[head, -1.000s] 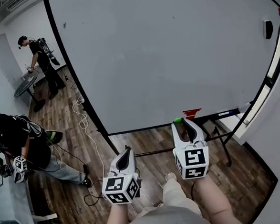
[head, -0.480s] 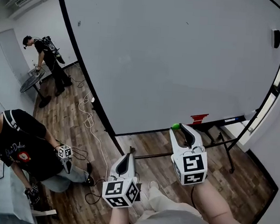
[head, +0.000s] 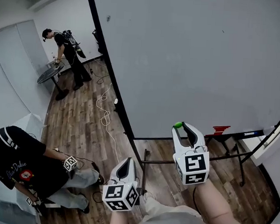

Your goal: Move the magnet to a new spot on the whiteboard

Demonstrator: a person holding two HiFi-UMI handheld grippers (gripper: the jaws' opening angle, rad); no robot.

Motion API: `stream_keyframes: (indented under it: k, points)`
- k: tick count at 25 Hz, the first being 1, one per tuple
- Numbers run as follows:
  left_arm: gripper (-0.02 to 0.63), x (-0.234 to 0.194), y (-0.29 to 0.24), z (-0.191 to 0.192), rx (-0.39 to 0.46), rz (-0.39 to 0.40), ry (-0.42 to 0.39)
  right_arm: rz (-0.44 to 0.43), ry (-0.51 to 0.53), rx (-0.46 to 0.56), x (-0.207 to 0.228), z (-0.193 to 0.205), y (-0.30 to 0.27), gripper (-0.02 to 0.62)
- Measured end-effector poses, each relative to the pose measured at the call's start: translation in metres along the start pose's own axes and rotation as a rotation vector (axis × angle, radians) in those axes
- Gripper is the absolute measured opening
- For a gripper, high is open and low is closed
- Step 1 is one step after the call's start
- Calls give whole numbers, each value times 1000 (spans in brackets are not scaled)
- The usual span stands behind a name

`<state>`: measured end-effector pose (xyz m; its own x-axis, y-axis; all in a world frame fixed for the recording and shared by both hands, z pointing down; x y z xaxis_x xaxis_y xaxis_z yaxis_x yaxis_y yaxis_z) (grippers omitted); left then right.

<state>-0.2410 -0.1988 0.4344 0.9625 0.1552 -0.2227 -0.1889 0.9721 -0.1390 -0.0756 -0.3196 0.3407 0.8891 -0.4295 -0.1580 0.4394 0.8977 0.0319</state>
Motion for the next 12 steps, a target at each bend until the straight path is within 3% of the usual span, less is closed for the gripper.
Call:
stream_keyframes:
  k: [12]
  points:
    - [5, -57, -21, -21, 21, -29, -3, -62, 11, 39, -53, -21, -78, 121]
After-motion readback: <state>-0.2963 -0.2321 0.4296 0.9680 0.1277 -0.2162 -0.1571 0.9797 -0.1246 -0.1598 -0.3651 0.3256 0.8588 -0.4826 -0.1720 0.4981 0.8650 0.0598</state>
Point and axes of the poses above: the fingertips, and each gripper's own axes: y backward along the fingers, x to its right, z out of its underside, the point moved 2 cm from there along y, backward along the fingers, and after that the axes turned 10 degrees about z, right-handed, at the moved point
